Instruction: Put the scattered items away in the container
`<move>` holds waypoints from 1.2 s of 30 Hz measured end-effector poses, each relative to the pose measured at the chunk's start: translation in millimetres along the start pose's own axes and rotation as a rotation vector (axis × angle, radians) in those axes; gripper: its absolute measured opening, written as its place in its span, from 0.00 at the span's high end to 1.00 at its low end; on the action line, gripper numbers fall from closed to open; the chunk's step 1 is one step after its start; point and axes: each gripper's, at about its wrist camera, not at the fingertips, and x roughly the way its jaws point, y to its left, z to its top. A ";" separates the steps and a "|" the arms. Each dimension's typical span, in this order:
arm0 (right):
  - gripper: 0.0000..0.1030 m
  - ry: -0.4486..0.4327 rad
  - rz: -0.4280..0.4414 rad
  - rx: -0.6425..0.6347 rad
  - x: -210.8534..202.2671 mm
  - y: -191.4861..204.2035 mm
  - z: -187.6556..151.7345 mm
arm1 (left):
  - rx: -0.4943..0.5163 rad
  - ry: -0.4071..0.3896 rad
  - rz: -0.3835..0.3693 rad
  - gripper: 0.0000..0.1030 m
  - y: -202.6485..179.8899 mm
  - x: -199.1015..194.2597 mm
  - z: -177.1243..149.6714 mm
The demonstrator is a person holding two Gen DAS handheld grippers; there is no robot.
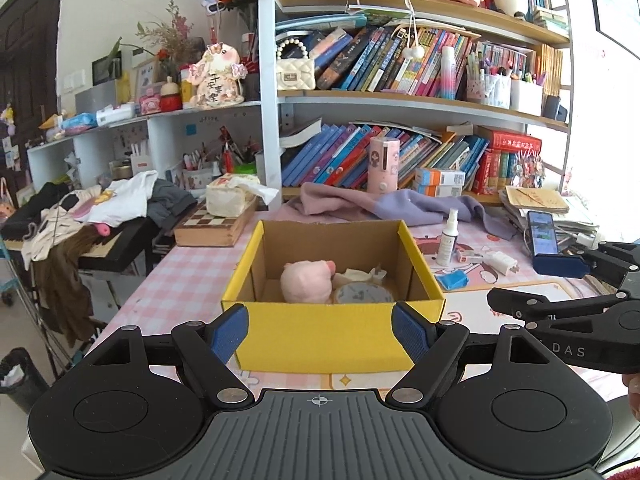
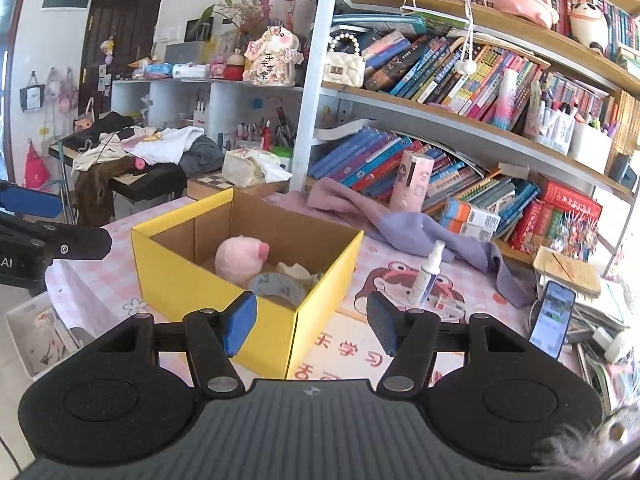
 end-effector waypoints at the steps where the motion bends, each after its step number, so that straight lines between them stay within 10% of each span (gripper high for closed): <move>1: 0.42 0.002 -0.002 0.003 -2.0 1.3 -1.9 | 0.001 0.001 0.004 0.21 -0.8 -1.4 -1.7; 36: 0.22 0.172 0.046 -0.039 -26.9 35.7 -60.1 | 0.018 0.168 0.026 0.19 -32.6 -10.6 -72.4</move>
